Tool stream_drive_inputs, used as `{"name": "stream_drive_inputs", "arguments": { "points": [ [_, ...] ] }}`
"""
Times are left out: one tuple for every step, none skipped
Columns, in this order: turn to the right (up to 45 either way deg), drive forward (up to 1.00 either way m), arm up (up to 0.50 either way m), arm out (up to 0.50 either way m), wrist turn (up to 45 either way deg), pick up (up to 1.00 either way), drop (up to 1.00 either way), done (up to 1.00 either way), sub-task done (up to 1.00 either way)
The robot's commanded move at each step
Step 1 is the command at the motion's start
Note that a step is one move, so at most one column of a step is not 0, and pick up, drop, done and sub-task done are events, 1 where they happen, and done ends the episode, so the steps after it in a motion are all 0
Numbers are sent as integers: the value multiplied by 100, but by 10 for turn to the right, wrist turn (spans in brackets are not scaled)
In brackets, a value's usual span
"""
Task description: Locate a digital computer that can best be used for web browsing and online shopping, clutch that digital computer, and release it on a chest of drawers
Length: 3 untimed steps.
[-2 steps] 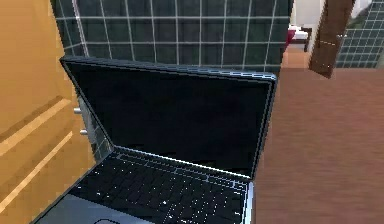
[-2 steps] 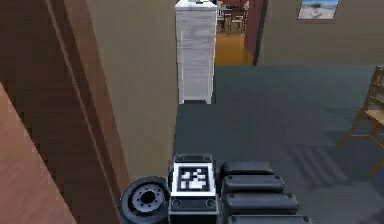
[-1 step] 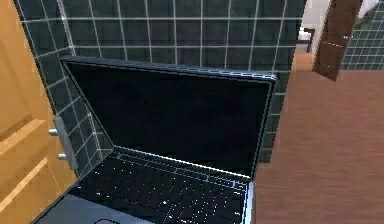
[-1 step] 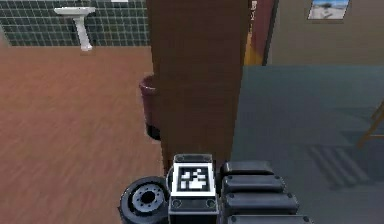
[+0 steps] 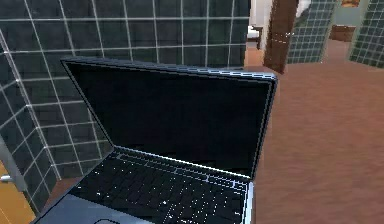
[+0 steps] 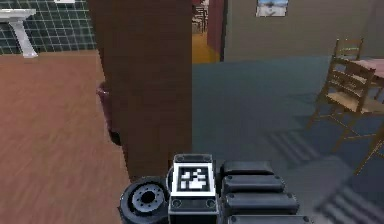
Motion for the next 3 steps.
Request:
{"name": "stream_drive_inputs", "arguments": {
  "points": [
    [0,25,0,0,0,0,0,0,0],
    [300,0,0,0,0,0,0,0,0],
    [30,0,0,0,0,0,0,0,0]
  ]
}}
